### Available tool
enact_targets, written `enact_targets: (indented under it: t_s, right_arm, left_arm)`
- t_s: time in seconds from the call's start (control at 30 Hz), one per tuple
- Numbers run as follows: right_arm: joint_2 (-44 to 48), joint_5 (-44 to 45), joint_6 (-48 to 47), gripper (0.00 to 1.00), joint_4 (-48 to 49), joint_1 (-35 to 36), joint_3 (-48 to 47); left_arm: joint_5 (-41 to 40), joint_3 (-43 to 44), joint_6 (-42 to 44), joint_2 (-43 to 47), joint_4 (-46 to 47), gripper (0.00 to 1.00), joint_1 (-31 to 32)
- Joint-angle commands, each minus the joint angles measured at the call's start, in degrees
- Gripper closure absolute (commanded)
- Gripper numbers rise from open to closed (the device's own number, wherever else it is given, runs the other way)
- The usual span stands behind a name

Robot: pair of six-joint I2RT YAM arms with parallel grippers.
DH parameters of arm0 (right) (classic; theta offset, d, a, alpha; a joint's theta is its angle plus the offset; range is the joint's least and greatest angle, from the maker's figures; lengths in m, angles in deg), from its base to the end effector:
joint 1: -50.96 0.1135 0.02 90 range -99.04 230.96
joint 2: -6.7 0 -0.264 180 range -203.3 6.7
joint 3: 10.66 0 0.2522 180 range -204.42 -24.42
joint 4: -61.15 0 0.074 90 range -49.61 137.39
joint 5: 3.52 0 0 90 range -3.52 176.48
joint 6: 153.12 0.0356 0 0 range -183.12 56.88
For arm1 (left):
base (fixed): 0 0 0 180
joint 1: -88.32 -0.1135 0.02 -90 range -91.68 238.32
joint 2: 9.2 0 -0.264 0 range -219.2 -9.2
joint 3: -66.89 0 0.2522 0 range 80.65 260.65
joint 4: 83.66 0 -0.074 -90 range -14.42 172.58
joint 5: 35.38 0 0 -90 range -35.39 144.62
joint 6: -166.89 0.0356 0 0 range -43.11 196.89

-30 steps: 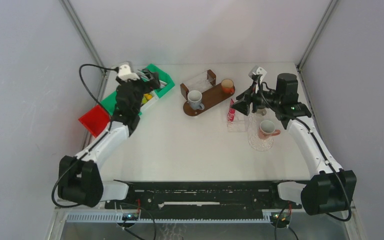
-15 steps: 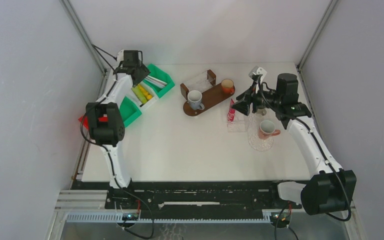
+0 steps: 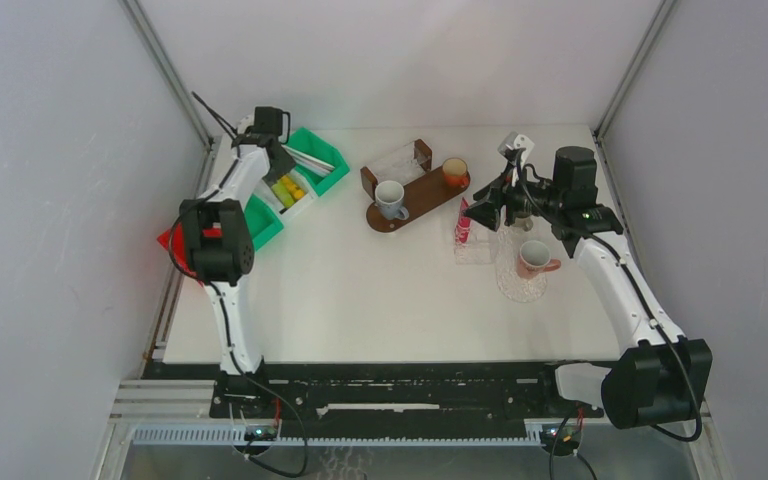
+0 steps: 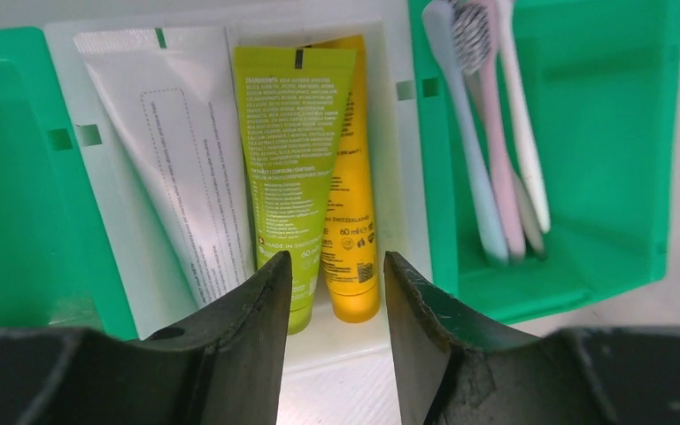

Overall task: Prepare toiletry sets of a toothbrush and toothpaste on the tray
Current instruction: Place the toothpaste in the toothpaste holder, then pick up the toothpaste from the storage box.

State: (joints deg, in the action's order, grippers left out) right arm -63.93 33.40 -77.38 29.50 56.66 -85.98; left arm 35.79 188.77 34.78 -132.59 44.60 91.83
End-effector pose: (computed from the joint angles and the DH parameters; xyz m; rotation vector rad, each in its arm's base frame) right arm 0.2647 0.0550 0.3399 -0.8780 1.7224 0.8361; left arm 0.4816 -0.0180 0.2410 -0.9290 2.2481 0.0585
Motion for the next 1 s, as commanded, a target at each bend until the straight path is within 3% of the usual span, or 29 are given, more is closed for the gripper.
enact_targets:
  t_s: [0.0, 0.47, 0.97]
  right_arm:
    - [-0.1, -0.5, -0.7, 0.39, 0.0, -0.2, -0.1]
    - [-0.3, -0.3, -0.8, 0.39, -0.1, -0.2, -0.1]
    - [0.0, -0.6, -0.6, 0.39, -0.1, -0.4, -0.1]
  left_arm:
    - [0.9, 3.3, -0.5, -1.6, -1.2, 0.52, 0.1]
    - [0.2, 6.5, -3.7, -5.6, -7.5, 0.44, -0.8]
    - [2.0, 6.6, -5.5, -7.5, -8.4, 0.5, -2.1]
